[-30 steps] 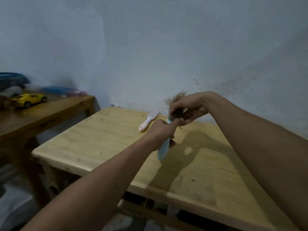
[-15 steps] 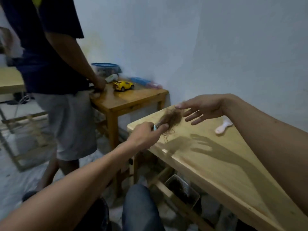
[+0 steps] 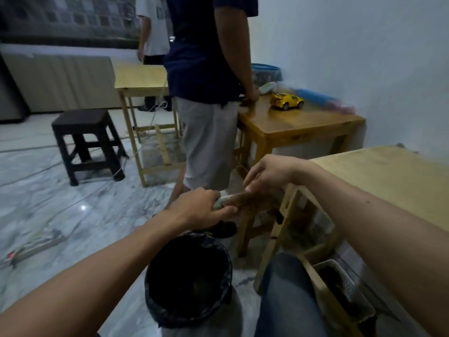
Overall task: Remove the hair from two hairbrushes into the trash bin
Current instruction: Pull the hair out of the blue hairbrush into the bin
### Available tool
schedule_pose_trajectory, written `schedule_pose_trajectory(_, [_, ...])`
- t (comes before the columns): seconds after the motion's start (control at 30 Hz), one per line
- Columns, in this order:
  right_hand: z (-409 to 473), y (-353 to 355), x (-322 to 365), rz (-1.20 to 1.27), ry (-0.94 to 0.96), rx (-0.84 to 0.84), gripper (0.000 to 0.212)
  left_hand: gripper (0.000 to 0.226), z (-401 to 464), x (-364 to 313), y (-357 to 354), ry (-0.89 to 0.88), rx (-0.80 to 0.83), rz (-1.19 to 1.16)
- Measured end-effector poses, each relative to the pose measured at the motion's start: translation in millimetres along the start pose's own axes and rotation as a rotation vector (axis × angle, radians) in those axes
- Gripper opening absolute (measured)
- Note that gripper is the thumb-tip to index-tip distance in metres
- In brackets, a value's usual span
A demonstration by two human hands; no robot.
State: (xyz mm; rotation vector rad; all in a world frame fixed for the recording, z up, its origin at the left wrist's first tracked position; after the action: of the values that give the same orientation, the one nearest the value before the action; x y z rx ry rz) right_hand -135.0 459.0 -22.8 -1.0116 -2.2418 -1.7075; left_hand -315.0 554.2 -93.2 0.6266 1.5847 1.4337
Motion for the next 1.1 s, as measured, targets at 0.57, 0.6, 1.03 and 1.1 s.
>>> schedule_pose_trajectory(0.57, [106,-119,-16,0.153,-0.150,-0.252,0.012,0.050,-109,154,-61,0.311,0.153,0.165])
schedule_pose_trajectory(0.6, [106,-121,-19,0.159,-0.167,-0.272,0.011,0.051,-109,156,-61,0.333,0.141,0.148])
schedule_pose_trajectory(1.03, [106,-174,18,0.320,0.018,0.026,0.018,0.054,-99,156,-63,0.317,0.092,0.186])
schedule_pose_trajectory(1.1, [106,-163,7,0.288,-0.056,-0.080,0.016,0.055,-102,165,-66,0.324,0.088,0.202])
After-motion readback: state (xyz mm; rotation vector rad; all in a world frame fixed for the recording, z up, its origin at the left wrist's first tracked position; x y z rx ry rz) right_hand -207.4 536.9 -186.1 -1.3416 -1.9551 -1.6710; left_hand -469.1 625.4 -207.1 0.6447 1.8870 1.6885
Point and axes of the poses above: each hand's wrist, its own z-axis towards the middle knuckle, its own y-axis out of the back of the hand, x = y × z, the point moved 3 cm from there along z, towards the middle knuckle, and after that the axes turned 3 degrees about y, right-handed, at the moved point
